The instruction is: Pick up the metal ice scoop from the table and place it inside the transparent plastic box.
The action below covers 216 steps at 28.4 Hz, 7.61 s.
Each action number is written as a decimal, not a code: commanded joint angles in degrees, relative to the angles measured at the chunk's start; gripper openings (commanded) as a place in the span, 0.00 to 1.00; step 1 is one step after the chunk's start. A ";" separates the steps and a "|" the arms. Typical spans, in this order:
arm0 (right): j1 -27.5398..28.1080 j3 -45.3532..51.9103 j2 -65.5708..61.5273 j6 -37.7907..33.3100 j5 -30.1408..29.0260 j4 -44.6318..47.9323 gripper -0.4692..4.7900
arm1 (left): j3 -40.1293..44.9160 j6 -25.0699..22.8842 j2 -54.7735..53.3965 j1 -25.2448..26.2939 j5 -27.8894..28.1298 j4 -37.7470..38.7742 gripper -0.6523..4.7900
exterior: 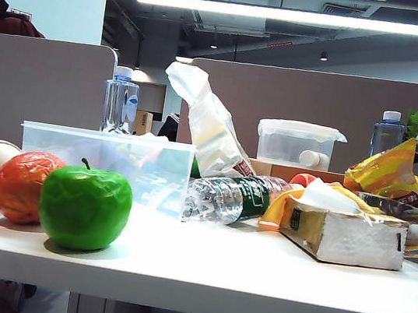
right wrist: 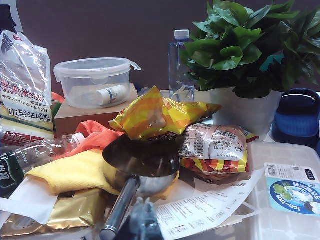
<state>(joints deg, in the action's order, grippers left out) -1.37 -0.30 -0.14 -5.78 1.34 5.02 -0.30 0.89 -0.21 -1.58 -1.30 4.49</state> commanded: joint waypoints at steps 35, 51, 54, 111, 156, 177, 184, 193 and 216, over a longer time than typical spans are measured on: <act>-0.02 -0.48 -0.02 -37.33 -15.85 -6.29 0.08 | -0.09 -0.22 -7.15 -36.96 -0.04 -0.31 0.11; 0.35 -10.73 -8.66 -34.40 -10.56 -11.98 0.08 | -0.09 -0.22 -6.86 -38.47 0.00 -0.31 0.11; 0.28 -17.97 -22.86 -29.11 -14.51 -13.51 0.08 | -0.09 -0.22 -6.86 -38.47 0.00 -0.31 0.11; -0.85 -77.46 -84.74 1.55 -6.51 -66.69 0.07 | -0.09 -0.22 -6.36 -38.47 0.00 -0.31 0.11; -41.55 -127.93 -133.28 16.72 -4.44 -59.39 0.07 | -0.09 -0.22 -0.09 -12.24 -0.02 -0.31 0.11; -40.81 -137.35 -128.06 14.69 0.04 -78.62 0.08 | -0.07 -0.22 -0.09 -17.55 -0.02 -0.31 0.11; -38.49 -136.72 -120.83 11.76 4.63 -84.46 0.08 | -0.09 -0.22 -0.09 -17.70 -0.02 -0.31 0.11; -35.54 -136.26 -110.49 10.29 6.29 -84.32 0.08 | -0.09 -0.22 -0.09 -6.84 -0.20 -0.31 0.11; -35.39 -120.52 -68.67 8.31 15.50 -79.17 0.08 | -0.09 -0.22 -0.09 2.49 -0.22 -0.31 0.11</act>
<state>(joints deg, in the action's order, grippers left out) -36.73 -124.18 -71.66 3.44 16.62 -76.95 -0.27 0.89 -0.27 0.82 -1.37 4.56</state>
